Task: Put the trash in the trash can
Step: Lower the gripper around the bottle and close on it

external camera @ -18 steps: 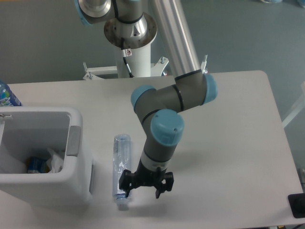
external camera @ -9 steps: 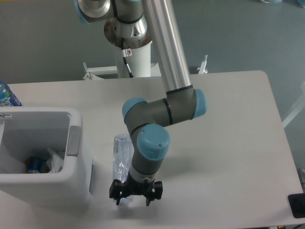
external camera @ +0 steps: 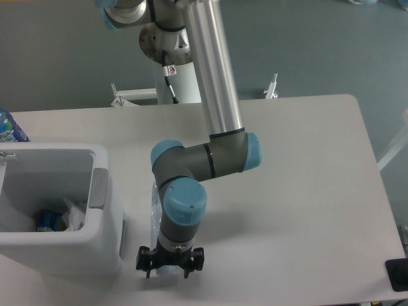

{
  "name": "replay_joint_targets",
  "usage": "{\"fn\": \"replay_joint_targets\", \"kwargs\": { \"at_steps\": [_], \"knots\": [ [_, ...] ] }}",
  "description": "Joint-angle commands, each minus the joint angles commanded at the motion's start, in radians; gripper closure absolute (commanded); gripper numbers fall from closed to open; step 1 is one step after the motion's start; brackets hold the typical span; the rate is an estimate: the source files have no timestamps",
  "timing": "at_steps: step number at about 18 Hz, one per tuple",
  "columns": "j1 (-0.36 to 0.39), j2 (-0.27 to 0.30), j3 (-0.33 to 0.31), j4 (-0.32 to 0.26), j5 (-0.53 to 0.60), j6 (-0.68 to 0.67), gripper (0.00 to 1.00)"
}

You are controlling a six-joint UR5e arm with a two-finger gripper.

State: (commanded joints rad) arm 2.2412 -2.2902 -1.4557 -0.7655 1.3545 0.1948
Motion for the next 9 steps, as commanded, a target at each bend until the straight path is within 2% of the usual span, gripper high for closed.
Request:
{"fn": "replay_joint_targets", "kwargs": {
  "at_steps": [3, 6, 9],
  "knots": [
    [0.000, 0.002, -0.002, 0.000, 0.002, 0.002, 0.40],
    [0.000, 0.005, -0.003, -0.002, 0.002, 0.003, 0.50],
    [0.000, 0.011, -0.011, 0.000, 0.002, 0.005, 0.65]
  ]
}}
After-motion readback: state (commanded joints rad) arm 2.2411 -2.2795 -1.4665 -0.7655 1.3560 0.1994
